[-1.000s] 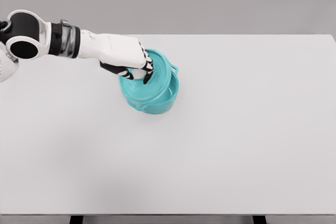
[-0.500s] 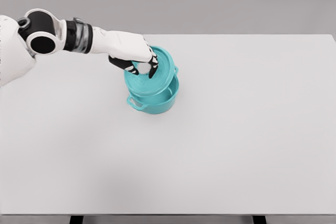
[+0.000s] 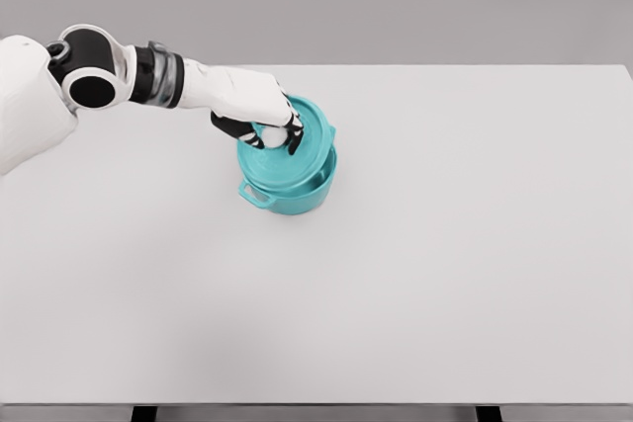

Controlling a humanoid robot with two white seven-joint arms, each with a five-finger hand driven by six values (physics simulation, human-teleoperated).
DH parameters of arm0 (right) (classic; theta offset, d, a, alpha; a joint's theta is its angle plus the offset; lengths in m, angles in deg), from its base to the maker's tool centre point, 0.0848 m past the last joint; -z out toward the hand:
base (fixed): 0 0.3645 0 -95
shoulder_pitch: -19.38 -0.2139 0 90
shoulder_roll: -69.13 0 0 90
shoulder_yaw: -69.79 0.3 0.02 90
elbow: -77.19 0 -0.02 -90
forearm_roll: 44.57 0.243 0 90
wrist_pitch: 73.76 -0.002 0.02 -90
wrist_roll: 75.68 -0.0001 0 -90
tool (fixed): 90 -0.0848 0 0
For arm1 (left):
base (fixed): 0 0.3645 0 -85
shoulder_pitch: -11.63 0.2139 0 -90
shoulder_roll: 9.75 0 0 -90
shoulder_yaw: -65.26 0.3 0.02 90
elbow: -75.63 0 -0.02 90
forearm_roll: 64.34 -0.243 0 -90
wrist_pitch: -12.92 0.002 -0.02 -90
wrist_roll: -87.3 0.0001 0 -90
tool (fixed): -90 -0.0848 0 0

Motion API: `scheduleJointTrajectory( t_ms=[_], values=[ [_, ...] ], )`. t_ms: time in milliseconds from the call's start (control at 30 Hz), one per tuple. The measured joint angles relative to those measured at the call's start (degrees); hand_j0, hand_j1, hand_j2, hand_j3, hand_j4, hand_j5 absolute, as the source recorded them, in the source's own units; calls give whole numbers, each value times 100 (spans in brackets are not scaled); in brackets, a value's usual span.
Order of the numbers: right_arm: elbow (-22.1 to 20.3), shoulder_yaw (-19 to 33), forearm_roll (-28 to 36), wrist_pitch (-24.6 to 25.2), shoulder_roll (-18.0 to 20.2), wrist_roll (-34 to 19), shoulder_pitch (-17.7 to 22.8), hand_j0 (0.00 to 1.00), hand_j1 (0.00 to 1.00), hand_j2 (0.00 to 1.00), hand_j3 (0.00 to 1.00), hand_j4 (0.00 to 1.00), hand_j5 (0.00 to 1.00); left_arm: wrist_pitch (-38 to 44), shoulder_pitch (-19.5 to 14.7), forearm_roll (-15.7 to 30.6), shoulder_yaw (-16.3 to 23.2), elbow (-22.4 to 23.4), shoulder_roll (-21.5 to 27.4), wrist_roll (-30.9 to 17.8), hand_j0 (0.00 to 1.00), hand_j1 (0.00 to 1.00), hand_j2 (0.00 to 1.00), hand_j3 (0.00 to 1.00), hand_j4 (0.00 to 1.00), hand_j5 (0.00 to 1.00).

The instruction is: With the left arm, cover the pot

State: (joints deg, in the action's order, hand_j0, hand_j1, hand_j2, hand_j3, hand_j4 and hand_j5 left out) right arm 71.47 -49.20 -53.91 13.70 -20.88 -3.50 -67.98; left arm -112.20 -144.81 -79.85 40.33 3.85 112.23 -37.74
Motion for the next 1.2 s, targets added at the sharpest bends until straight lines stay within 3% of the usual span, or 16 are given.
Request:
scheduleJointTrajectory(
  t_ms=[267,867,1200],
  values=[
    [0,1,0,0,0,0,-9,100,100,100,100,100,100,27,0,33,29,4,-5,26,68,68,68,68,68,68],
    [0,0,0,0,0,0,0,100,100,100,100,100,100,65,53,-127,120,164,-187,135,70,70,70,70,70,70],
    [0,0,0,0,0,0,-9,100,100,100,100,100,100,100,70,-66,137,213,-238,104,79,79,79,79,79,79]
  ],
)
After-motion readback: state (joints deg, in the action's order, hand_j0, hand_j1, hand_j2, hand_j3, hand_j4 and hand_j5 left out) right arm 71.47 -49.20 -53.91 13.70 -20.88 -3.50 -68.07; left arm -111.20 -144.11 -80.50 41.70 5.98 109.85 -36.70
